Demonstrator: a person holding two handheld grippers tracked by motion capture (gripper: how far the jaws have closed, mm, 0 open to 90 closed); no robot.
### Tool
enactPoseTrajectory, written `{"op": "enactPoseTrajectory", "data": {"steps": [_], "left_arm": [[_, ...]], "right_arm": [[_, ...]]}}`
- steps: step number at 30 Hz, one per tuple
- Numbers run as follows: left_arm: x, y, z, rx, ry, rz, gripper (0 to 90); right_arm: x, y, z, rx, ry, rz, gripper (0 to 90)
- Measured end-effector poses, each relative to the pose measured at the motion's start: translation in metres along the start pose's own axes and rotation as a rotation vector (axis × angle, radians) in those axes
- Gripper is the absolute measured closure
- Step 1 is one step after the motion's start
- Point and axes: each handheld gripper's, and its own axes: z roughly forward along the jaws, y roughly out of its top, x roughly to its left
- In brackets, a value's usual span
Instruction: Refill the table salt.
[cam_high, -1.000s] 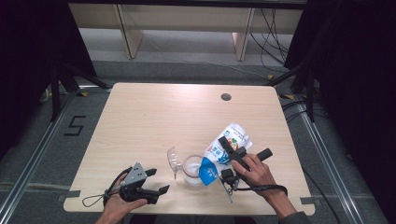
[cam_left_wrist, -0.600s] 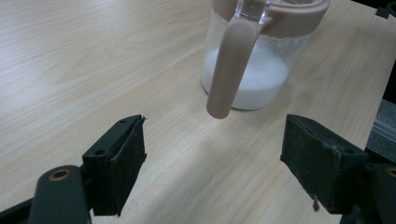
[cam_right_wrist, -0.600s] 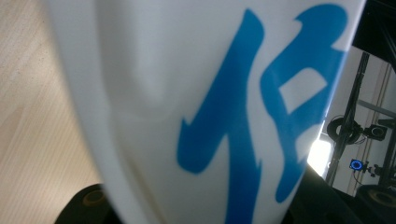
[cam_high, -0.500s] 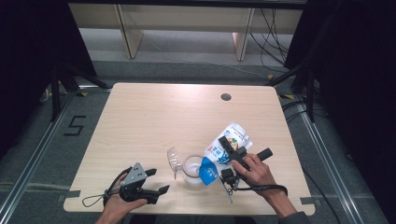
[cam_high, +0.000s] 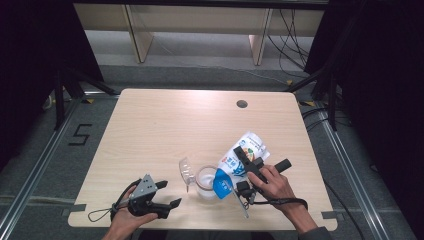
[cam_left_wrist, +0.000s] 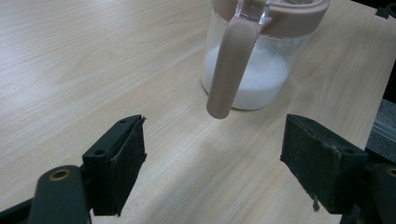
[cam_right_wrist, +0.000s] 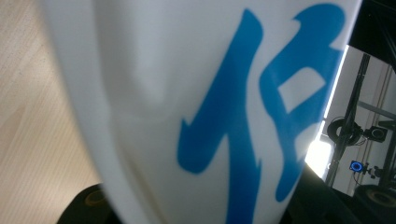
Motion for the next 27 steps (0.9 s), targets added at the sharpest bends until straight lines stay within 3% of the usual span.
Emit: {"op": "enactPoseTrajectory", "data": {"steps": [12,19,21,27], "left_arm": [[0.0001,0.0001,-0.0001,-0.001,0.000,0.001,21.1],[0.0002,0.0001,0.0000,0.000,-0.002,0.003,21.1],[0.0000,0.0000,0.0000,-0.001,0.001,-0.002,21.1],[0.0001,-0.0001,0.0001,0.000,0.000,-0.001,21.2]], "right_arm": [[-0.0017,0.0007,0.0003,-0.007,-0.004,-0.025,75.8],[-0.0008,0.0003,0.0004,-0.002,-0.002,-0.007,76.0],[-0.0032,0.0007,0.0007,-0.010,-0.007,-0.037,76.1],[-0.0024,0.0006,0.0002,-0.007,-0.010,-0.018,76.1]]}}
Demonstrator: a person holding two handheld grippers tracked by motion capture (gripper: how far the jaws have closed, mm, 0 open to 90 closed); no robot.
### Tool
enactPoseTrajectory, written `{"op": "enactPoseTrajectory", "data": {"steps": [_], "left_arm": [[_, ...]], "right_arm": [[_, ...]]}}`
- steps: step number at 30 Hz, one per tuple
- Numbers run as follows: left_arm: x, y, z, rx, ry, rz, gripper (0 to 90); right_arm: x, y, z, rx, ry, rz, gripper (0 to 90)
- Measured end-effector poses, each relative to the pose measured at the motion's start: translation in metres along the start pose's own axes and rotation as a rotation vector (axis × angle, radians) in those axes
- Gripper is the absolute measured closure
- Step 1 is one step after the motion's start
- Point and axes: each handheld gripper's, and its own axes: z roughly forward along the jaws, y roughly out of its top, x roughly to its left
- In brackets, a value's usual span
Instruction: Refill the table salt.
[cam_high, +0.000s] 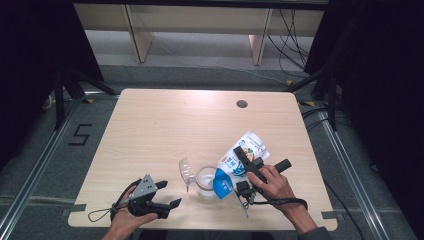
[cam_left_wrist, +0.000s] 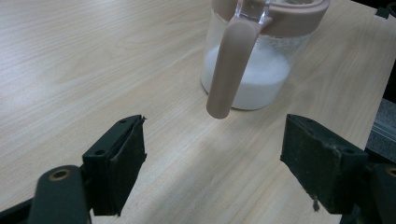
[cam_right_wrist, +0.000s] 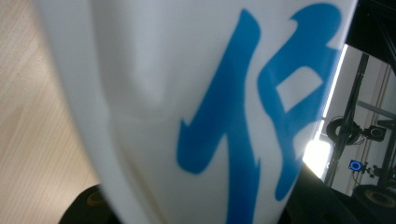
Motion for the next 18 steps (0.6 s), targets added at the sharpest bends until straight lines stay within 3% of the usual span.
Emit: {"op": "enactPoseTrajectory", "data": {"steps": [10,15,18], "left_arm": [[0.0001,0.0001,0.0001,-0.001,-0.002,0.001,21.1],[0.0000,0.0000,0.0000,0.000,0.000,0.000,21.1],[0.0000,0.0000,0.0000,0.000,0.000,0.001,21.2]], "right_arm": [[-0.0010,0.0006,0.0012,-0.009,0.003,-0.019,76.4],[-0.0009,0.0004,0.0009,-0.005,0.007,-0.014,76.5],[0.0006,0.0001,0.0002,0.007,0.007,0.014,76.5]]}}
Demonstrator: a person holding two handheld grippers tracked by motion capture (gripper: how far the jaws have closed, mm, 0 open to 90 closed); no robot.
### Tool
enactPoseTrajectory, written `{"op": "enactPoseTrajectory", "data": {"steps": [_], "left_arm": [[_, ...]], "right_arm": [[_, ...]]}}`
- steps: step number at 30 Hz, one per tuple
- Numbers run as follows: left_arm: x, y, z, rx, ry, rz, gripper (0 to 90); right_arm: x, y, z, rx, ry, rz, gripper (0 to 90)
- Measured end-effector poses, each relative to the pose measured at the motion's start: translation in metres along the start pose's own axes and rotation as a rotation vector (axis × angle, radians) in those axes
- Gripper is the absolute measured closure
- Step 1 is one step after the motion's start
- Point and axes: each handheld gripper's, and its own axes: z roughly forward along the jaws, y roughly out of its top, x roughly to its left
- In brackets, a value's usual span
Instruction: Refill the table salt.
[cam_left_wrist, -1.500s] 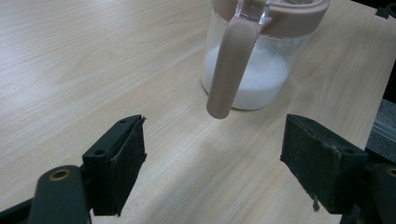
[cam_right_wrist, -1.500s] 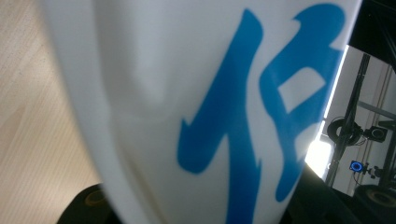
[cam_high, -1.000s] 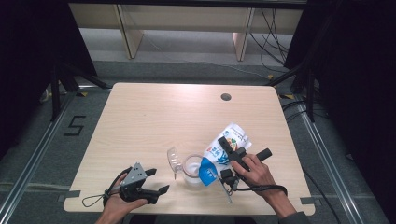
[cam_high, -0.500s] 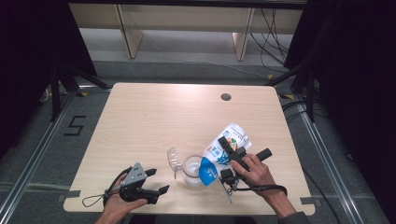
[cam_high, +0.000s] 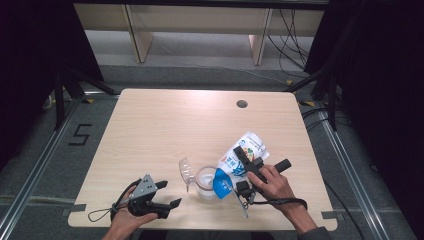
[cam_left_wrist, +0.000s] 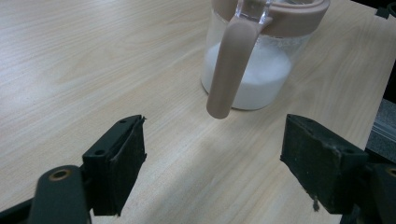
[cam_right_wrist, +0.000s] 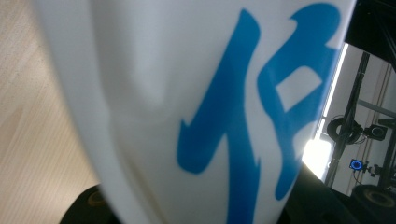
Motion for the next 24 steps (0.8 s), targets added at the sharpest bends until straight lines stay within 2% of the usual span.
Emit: {"op": "enactPoseTrajectory", "data": {"steps": [2,3,4,5,6,12,13,14,15,16,17,24], "left_arm": [[0.0002,0.0001,0.0001,0.000,-0.002,0.001,21.2],[0.0002,0.0001,0.0000,0.000,-0.002,0.003,21.2],[-0.0001,0.0000,-0.0001,0.001,0.000,-0.001,21.1],[-0.0001,0.0000,-0.0001,0.001,0.000,-0.001,21.1],[0.0002,0.0001,0.0000,0.001,-0.002,0.002,21.2],[-0.0001,0.0000,0.0001,0.000,0.000,-0.002,21.2],[0.0000,0.0000,-0.0001,0.002,-0.001,-0.001,21.2],[-0.0001,0.0000,-0.0001,0.000,0.001,-0.001,21.2],[0.0002,0.0001,0.0000,-0.001,-0.002,0.003,21.2],[0.0002,0.0001,0.0000,0.000,-0.002,0.002,21.2],[0.0002,0.0001,0.0000,0.000,-0.002,0.003,21.2],[0.0001,0.0001,0.0000,-0.001,-0.002,0.001,21.2]], "right_arm": [[-0.0003,0.0002,0.0000,0.000,-0.001,0.000,76.6],[-0.0002,-0.0001,0.0013,-0.021,-0.020,-0.003,76.6],[-0.0006,0.0004,0.0000,0.001,0.000,-0.004,76.6],[-0.0009,0.0004,0.0002,-0.002,-0.001,-0.007,76.6],[-0.0003,0.0000,0.0014,-0.021,-0.021,-0.004,76.6],[0.0011,0.0005,0.0011,-0.014,-0.013,0.004,76.7],[0.0000,0.0011,0.0016,-0.017,0.000,-0.008,76.7],[0.0007,0.0015,0.0005,-0.001,0.006,0.006,76.7],[-0.0006,0.0017,0.0006,-0.007,0.000,-0.011,76.7],[0.0005,0.0015,0.0005,0.001,0.010,0.004,76.7],[0.0009,0.0011,0.0013,-0.011,-0.009,0.005,76.8],[0.0007,0.0008,0.0015,-0.012,-0.007,0.011,76.8]]}}
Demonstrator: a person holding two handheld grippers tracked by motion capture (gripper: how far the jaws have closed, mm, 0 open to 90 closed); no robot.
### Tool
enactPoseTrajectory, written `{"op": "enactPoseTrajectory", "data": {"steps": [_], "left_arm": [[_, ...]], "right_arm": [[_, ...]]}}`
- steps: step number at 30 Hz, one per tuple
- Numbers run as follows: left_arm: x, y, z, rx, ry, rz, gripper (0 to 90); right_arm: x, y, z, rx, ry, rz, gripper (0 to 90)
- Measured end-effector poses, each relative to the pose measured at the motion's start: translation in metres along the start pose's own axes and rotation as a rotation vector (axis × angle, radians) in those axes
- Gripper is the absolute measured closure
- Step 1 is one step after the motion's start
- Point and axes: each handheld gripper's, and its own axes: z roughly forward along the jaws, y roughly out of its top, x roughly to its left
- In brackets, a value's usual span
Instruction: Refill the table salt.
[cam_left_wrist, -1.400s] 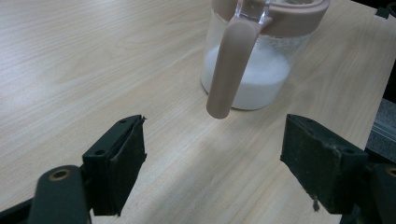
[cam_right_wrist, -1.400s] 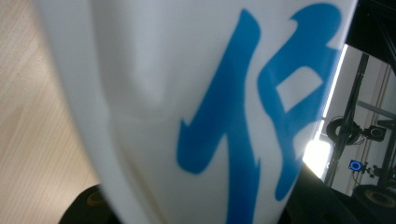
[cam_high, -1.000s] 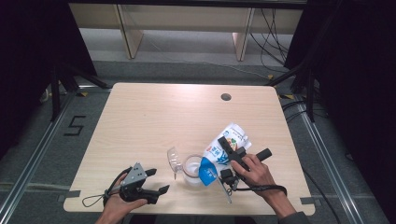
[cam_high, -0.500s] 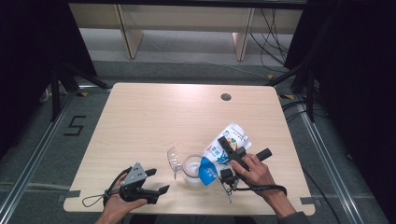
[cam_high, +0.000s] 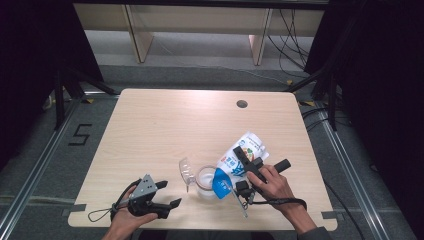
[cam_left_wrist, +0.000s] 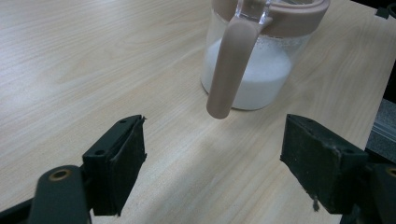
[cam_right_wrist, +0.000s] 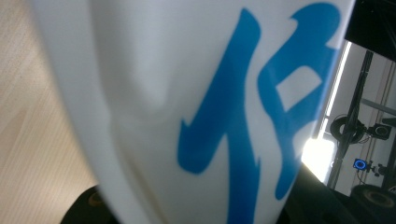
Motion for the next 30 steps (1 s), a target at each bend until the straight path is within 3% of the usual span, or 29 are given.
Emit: {"op": "enactPoseTrajectory", "data": {"steps": [19,22,24,26,27,30], "left_arm": [[-0.0002,0.0000,-0.0003,0.000,0.002,-0.002,21.2],[-0.0003,0.0000,-0.0002,0.001,0.001,-0.002,21.2],[0.0000,0.0001,-0.0002,0.001,-0.001,0.002,21.2],[-0.0001,0.0000,-0.0002,0.000,0.002,-0.002,21.2],[0.0001,0.0000,-0.0002,0.001,0.000,0.001,21.2],[-0.0001,0.0001,-0.0002,0.001,-0.001,0.001,21.2]], "right_arm": [[0.0001,0.0002,0.0000,0.003,0.000,-0.005,77.1],[-0.0019,0.0002,0.0008,-0.009,0.007,-0.036,77.2],[-0.0009,0.0004,0.0000,0.000,-0.001,-0.020,77.2],[0.0003,0.0007,-0.0006,0.015,0.020,-0.007,77.2],[0.0005,0.0006,0.0001,0.003,0.004,-0.010,77.3],[-0.0016,0.0014,0.0001,0.006,0.017,-0.049,77.4]]}}
